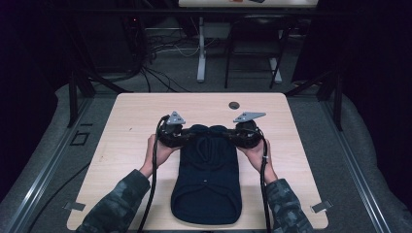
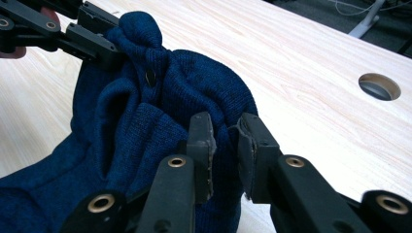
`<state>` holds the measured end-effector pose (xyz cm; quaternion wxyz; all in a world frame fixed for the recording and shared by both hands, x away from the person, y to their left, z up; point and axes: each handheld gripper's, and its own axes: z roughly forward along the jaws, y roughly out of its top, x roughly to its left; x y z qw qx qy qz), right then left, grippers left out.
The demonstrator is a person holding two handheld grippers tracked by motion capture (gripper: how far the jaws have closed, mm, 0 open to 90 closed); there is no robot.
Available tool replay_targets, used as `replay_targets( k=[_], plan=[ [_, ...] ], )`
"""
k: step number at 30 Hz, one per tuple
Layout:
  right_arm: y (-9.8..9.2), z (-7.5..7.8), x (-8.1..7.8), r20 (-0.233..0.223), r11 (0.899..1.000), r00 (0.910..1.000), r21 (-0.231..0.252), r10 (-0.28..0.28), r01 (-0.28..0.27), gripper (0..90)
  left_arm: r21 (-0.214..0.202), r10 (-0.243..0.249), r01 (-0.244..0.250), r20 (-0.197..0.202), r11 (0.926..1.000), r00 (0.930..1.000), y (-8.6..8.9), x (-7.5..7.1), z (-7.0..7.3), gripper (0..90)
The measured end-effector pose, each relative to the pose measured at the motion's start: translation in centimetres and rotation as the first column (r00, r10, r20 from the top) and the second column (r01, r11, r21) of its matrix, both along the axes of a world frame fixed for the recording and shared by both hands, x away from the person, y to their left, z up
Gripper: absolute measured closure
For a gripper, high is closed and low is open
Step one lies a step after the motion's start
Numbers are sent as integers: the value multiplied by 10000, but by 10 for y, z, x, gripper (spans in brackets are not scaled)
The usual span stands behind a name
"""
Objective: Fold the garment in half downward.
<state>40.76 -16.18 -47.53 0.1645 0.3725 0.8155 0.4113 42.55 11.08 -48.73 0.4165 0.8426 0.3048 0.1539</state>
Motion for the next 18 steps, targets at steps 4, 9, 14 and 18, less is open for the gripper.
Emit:
replay_targets(
  k=[4, 9, 14, 18],
  plan=[
    [-1, 4, -4, 183, 10000, 9998, -37, 25, -24, 765, -84, -41, 42, 118, 10000, 9999, -1, -2, 2, 723],
    [-2, 7, -6, 371, 10000, 9993, -58, 7, -5, 765, -49, -72, 73, 150, 10000, 9999, -1, -4, 6, 724],
    [-3, 11, -8, 552, 9999, 9985, -105, 19, -13, 765, -14, -95, 96, 273, 10000, 9996, -2, -5, 10, 728],
    [-3, 13, -10, 667, 9999, 9978, -110, 50, -43, 764, -20, -151, 152, 367, 9999, 9992, -2, -8, 13, 728]
  ],
)
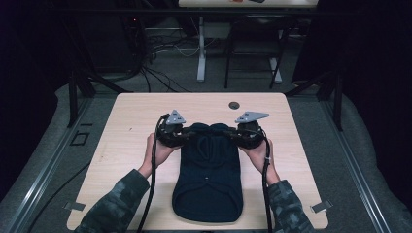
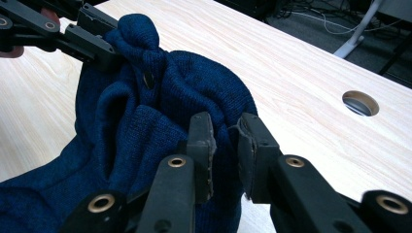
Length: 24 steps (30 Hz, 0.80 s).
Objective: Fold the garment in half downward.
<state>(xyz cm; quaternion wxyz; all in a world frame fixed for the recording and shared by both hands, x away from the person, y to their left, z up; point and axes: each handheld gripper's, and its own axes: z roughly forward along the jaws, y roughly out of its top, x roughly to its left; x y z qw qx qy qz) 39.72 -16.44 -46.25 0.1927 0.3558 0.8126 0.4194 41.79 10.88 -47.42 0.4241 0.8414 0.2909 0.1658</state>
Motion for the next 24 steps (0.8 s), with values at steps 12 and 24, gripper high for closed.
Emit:
replay_targets(
  k=[12, 24],
  plan=[
    [-1, 8, -7, 374, 9998, 9993, -192, 44, -37, 764, 134, -255, 252, 209, 9996, 9995, -3, -4, 9, 731],
    [-3, 14, -12, 600, 9999, 9981, 1, 151, -151, 760, 48, -230, 228, 516, 9997, 9984, -3, -9, 15, 749]
  ],
)
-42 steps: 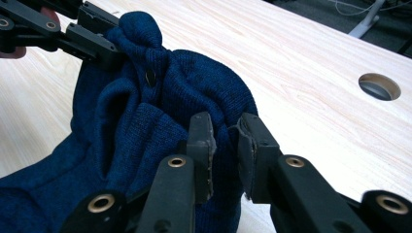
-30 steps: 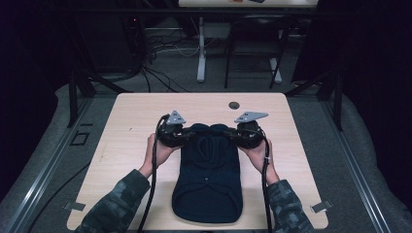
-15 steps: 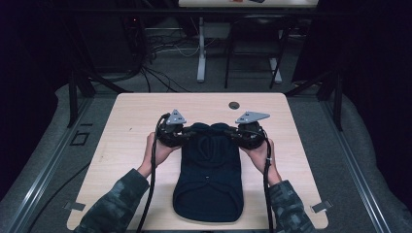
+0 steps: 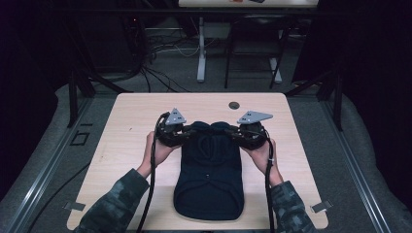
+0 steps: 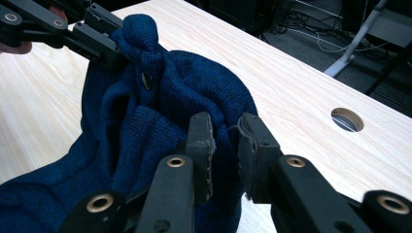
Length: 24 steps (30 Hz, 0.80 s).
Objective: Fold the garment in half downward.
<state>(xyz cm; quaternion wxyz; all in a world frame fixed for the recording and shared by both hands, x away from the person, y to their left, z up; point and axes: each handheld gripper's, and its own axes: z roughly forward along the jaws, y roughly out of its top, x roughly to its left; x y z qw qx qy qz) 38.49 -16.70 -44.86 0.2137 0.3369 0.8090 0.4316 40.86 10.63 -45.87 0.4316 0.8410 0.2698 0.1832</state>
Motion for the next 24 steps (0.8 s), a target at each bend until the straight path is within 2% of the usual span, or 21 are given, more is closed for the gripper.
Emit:
replay_targets(
  k=[7, 12, 19, 24],
  plan=[
    [0, 2, -2, -3, 10000, 10000, -1, 89, -89, 753, 18, 30, -31, 306, 10000, 9995, 0, -3, 3, 759],
    [-1, 2, -2, -141, 9999, 9999, -144, 64, -66, 738, 51, -177, 174, 732, 9998, 9972, -1, -6, 4, 765],
    [-3, 3, -2, -120, 10000, 9999, -73, -10, 9, 728, 26, -255, 254, 1122, 9997, 9934, -3, -9, 7, 768],
    [-5, 2, -2, -297, 9999, 9996, -114, -28, 24, 714, 91, -386, 378, 1228, 9992, 9917, -4, -11, 8, 771]
  ],
)
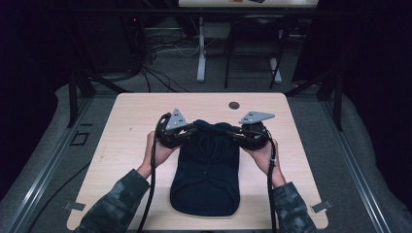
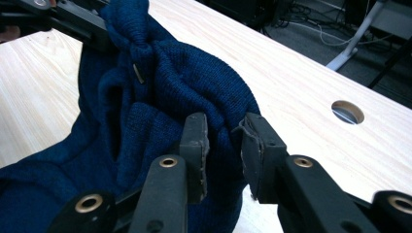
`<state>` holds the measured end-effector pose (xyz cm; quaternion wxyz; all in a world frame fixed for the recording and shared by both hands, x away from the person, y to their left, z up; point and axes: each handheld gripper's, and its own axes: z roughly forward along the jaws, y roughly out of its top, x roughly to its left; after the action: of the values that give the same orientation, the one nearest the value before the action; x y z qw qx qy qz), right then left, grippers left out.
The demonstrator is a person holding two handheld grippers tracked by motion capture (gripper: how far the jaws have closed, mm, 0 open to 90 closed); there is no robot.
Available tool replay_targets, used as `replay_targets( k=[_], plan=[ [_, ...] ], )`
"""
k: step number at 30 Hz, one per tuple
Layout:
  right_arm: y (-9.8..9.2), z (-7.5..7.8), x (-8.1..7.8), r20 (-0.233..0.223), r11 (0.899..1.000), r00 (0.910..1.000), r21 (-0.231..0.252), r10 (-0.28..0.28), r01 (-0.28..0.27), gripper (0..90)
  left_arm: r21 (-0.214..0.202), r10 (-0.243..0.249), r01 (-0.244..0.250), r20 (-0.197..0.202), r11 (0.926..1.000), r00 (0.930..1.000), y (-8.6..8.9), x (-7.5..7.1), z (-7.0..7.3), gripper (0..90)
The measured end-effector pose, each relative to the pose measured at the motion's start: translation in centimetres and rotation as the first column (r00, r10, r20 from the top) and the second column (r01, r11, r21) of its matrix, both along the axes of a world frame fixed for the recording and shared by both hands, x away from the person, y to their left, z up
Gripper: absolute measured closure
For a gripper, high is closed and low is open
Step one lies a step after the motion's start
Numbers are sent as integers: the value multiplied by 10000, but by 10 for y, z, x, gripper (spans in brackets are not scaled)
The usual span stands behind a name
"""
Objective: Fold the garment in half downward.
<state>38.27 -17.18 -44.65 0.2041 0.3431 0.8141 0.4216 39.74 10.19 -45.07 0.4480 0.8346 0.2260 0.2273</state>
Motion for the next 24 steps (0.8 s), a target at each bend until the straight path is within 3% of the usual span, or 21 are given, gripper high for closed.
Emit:
replay_targets(
  k=[6, 11, 13, 24],
  plan=[
    [0, -1, -1, 138, 9999, 9999, -100, -54, 56, 757, 12, -109, 109, -82, 9999, 9999, 0, 0, 0, 768],
    [6, -3, -7, 809, 9989, 9967, -449, -61, 98, 783, 83, -426, 434, -842, 9990, 9955, 2, 2, -4, 753],
    [8, -6, -10, 974, 9985, 9952, -548, 46, 7, 785, 106, -442, 454, -952, 9989, 9945, 2, 2, -5, 748],
    [11, -12, -25, 1432, 9956, 9883, -843, 521, -402, 785, 231, -689, 721, -1182, 9971, 9906, 10, -6, -15, 725]
  ],
)
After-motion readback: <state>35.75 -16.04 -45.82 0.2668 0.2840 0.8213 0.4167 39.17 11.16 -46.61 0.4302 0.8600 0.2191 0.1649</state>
